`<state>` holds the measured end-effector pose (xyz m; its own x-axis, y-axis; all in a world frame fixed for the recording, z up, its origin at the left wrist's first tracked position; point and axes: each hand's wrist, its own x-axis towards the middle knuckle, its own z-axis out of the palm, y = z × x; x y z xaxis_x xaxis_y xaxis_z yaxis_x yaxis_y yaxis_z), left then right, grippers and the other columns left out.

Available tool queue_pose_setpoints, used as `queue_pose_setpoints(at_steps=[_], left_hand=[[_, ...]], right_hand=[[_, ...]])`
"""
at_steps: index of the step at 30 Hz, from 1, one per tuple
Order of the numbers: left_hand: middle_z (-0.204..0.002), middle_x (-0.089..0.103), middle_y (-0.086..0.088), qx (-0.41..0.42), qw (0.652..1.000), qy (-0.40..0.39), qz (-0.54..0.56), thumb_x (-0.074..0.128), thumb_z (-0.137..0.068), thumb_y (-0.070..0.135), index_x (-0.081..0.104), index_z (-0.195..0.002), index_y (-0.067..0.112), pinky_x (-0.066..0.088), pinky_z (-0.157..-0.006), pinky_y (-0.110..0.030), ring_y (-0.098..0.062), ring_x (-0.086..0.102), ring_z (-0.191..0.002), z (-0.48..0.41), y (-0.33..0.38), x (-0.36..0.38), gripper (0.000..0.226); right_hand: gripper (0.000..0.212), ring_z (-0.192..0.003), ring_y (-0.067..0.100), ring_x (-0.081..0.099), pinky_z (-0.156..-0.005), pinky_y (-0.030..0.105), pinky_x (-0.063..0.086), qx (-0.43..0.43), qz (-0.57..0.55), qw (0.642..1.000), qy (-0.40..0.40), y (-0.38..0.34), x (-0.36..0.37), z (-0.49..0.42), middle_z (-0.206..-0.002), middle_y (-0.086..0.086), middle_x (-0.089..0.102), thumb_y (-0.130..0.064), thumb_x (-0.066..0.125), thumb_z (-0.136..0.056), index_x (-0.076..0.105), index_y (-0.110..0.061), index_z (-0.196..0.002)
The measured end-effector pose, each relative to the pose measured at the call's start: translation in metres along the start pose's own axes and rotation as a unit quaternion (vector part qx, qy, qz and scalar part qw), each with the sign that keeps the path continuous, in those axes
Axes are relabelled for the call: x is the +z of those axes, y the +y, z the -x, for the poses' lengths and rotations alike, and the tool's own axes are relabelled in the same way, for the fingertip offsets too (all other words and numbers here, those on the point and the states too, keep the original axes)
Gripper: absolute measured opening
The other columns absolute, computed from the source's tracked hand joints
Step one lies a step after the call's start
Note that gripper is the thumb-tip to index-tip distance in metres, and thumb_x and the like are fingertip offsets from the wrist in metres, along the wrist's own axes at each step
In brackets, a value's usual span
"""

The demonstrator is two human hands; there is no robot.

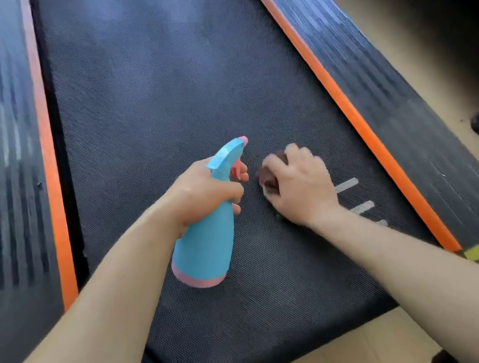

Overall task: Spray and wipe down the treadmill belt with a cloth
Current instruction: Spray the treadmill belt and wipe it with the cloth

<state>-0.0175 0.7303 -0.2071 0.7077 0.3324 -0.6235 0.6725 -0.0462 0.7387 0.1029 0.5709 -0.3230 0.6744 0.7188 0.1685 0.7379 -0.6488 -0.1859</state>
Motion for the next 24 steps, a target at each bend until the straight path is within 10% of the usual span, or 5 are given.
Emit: queue_pose_setpoints(at_steps=[5,14,24], left_hand=[[-0.122,0.073,-0.009,0.006,1.000,-0.013,0.004,0.065,-0.062,0.015,0.067,-0.125,0.021,0.062,-0.094,-0.051,-0.028,0.076,-0.075,-0.006,0.000,-0.004,0.064],[-0.119,0.075,-0.005,0.006,1.000,-0.021,0.000,0.065,-0.059,0.015,0.070,-0.121,0.022,0.065,-0.084,-0.041,-0.025,0.076,-0.071,-0.010,-0.004,-0.001,0.062],[-0.119,0.075,-0.008,0.012,0.999,-0.034,-0.012,0.068,-0.075,0.005,0.071,-0.113,0.017,0.060,-0.066,-0.027,-0.022,0.076,-0.070,-0.012,0.000,0.006,0.040]], right_hand=[[0.036,-0.080,0.032,0.051,-0.066,0.040,0.043,-0.112,-0.007,0.993,-0.023,0.018,-0.005,0.048,-0.095,0.010,0.050,-0.051,0.056,-0.083,0.063,-0.025,-0.106],[0.039,-0.093,0.037,0.054,-0.073,0.043,0.047,0.072,0.019,0.997,0.008,0.016,0.010,-0.064,-0.105,0.013,0.052,-0.051,0.057,-0.085,0.058,-0.024,-0.112],[0.039,-0.081,0.035,0.054,-0.065,0.041,0.045,-0.042,0.055,0.997,0.017,0.024,0.004,-0.006,-0.095,0.014,0.053,-0.050,0.054,-0.082,0.062,-0.019,-0.104]])
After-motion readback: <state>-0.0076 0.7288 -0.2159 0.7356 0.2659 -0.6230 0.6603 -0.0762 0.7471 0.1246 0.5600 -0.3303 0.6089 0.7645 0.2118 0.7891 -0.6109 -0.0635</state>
